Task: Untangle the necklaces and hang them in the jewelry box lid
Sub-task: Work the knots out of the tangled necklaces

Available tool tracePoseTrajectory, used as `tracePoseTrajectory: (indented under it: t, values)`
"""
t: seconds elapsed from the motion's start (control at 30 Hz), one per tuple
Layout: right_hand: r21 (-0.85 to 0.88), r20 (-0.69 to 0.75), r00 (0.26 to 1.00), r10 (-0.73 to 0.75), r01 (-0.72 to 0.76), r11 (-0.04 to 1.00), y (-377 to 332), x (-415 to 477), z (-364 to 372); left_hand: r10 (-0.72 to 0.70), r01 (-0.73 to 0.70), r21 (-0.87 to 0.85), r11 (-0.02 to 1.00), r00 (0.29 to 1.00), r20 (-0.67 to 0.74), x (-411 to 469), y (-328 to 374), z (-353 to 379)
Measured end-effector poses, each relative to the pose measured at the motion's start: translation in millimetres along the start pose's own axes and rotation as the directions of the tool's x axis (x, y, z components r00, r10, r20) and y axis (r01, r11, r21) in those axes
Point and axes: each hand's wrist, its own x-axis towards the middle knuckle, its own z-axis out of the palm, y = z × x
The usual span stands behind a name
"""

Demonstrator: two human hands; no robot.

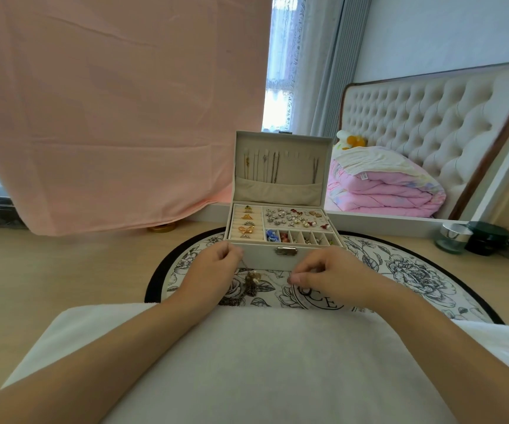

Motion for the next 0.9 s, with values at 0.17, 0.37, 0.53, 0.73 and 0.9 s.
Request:
tracePoseTrajectory:
  t: [0.17,0.37,0.53,0.73,0.9]
  values:
    - [-0.292,0.135,0.988,0.07,-0.028,0.956,5.0,-4.3,-9.3,0.062,-0.157,0.209,0.965,0.914,0.4,0.0,-2.3,-5.7]
    - [-0.477,0.061,0.998,-0.013,0.041,0.878,-3.8,-5.4,-3.2,0.202,-0.416,0.442,0.795,0.868,0.453,-2.7,-1.8,-6.8]
    - [-0.286,0.097,0.991,-0.095,0.119,0.951,-10.0,-7.0,16.3,0.327,-0.467,0.556,0.688,0.883,0.337,1.7,-3.1,-2.5]
    - [-0.267,0.062,0.988,-0.141,0.153,0.951,-6.1,-2.4,26.6,0.266,-0.505,0.562,0.655,0.85,0.454,6.4,-9.4,-0.7]
    - [-0.225,-0.029,0.983,-0.18,0.169,0.959,-4.1,-2.4,35.2,0.238,-0.342,0.316,0.885,0.916,0.323,2.0,-4.3,-1.8]
